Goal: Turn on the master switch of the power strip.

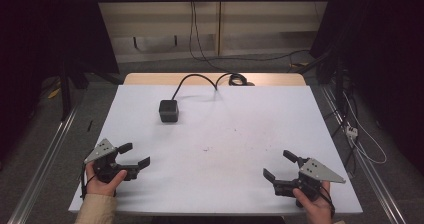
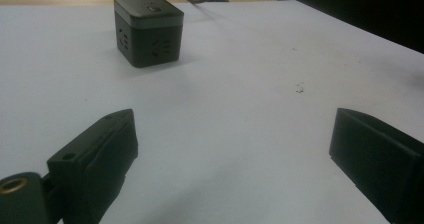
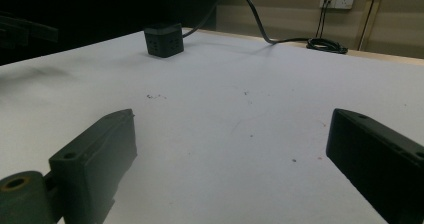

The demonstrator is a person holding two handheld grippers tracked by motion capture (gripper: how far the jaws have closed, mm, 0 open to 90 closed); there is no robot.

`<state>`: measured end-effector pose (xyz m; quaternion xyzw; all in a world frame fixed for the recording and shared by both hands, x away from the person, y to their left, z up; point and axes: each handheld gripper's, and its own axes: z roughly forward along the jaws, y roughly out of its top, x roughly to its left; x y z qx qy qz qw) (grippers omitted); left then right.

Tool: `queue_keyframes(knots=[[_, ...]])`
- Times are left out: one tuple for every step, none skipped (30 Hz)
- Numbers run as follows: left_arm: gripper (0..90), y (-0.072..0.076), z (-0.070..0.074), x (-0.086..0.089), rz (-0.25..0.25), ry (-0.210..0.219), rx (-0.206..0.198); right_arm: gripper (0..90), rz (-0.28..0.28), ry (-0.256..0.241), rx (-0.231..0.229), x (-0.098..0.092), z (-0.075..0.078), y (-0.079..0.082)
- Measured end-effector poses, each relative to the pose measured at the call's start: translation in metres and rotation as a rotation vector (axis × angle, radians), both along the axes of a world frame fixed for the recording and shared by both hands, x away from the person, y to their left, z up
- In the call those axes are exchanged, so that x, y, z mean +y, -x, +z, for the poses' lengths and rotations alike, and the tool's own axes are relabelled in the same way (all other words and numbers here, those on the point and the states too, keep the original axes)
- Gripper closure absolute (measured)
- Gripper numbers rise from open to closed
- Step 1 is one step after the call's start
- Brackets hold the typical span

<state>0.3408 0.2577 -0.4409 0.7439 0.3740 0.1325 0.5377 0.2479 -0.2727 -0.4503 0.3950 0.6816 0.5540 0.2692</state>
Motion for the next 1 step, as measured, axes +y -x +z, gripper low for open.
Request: queue_keyframes(knots=[[5.0, -0.0003, -0.0001, -0.0003, -0.001, -0.005, 0.001, 5.5, -0.001, 0.0, -0.001, -0.0002, 0.0, 0.0]])
